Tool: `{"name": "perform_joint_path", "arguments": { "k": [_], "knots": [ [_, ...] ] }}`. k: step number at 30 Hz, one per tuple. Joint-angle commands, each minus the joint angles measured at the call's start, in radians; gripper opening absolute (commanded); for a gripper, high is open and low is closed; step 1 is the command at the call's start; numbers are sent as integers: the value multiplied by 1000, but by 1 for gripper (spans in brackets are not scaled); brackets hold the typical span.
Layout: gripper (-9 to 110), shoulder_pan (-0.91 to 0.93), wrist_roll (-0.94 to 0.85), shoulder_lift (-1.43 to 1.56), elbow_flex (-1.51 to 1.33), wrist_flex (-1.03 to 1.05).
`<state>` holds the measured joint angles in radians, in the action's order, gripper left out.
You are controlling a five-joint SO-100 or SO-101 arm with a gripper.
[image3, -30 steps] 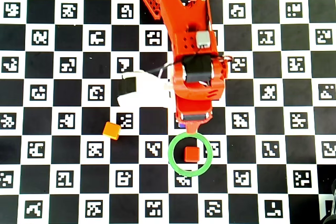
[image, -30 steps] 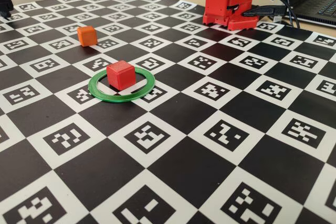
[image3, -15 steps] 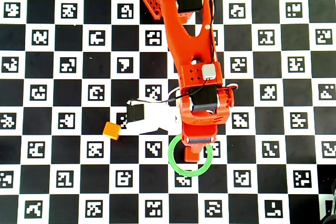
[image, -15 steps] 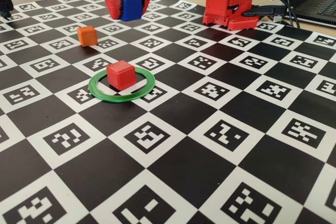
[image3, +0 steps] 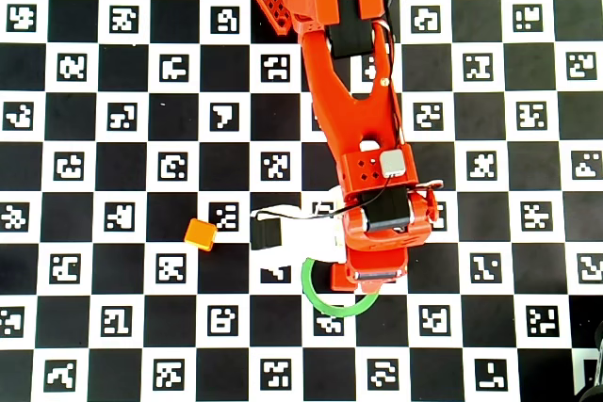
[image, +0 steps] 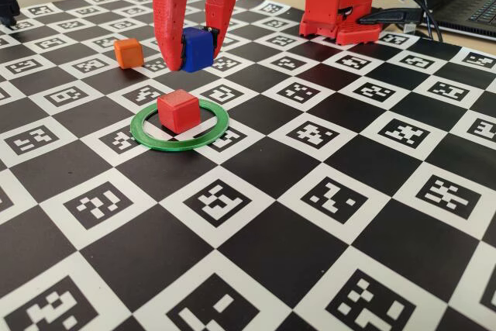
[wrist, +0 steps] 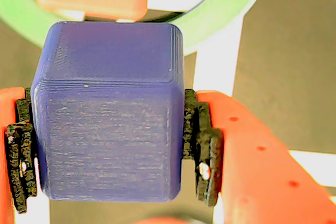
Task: Grab the red cube then put it in the green circle then put the blue cube on top and finally the orange cube on top
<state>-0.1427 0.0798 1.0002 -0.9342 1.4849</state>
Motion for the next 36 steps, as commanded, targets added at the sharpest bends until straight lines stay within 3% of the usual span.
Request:
{"name": "perform_joint_path", "arguments": {
  "k": [1,36],
  "knots": [
    [7,6,-2,38,67,-31],
    [7,51,-28,57,-112,-163]
  ]
}}
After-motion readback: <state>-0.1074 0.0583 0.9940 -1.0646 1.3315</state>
